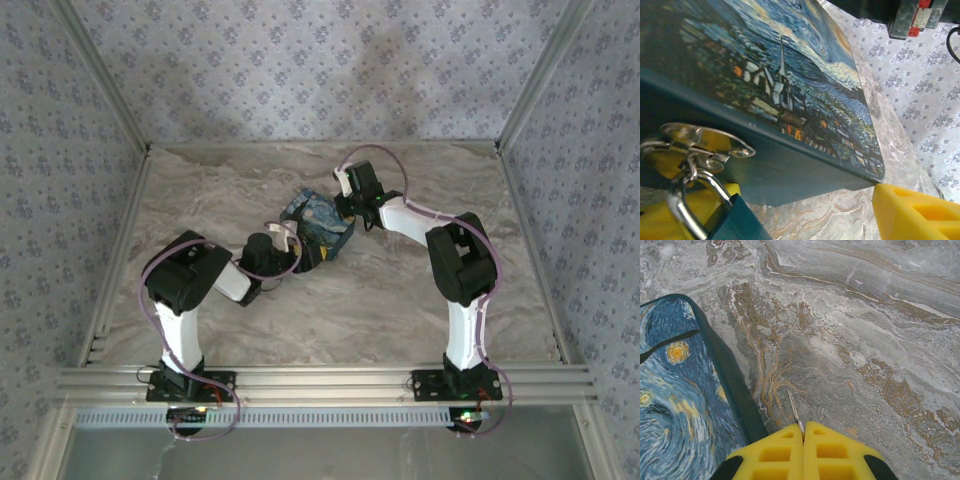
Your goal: Unlock a padlock with a key
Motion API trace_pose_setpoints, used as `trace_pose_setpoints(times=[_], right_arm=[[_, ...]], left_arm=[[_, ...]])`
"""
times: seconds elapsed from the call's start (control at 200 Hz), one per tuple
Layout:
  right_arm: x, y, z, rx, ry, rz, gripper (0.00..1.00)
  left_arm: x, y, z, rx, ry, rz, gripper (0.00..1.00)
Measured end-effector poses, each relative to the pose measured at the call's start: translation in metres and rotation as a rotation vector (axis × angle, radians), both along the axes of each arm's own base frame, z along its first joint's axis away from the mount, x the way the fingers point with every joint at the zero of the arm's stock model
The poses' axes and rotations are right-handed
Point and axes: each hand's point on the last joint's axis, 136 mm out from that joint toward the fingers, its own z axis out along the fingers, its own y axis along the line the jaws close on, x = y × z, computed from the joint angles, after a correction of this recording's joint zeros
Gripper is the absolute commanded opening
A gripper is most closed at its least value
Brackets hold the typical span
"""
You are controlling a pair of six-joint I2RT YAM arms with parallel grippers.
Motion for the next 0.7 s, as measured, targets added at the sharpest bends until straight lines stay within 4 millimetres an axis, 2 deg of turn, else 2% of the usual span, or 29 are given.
trace_pose_setpoints(times=[0.16,0.395,0.545,0.7], right_arm=[[-0.002,0.002,0.000,-0.001,0.001,0.005,0.00],[-0.008,-0.002,0.003,-0.005,0.010,-0.007,0.00],[-0.018,-0.016,0.012,-0.014,0.024,-0.037,0.00],[-0.025,-0.037,0.033,-0.013,0.002,-0.104,0.00]], left_arm=[[0.001,0.009,-0.002,0.024,0.003,-0.004,0.70],[0.001,0.008,-0.001,0.027,0.011,-0.025,0.70],[0.003,0.006,-0.002,0.041,0.018,-0.029,0.69],[0.004,0.006,-0.003,0.057,0.025,-0.036,0.67]])
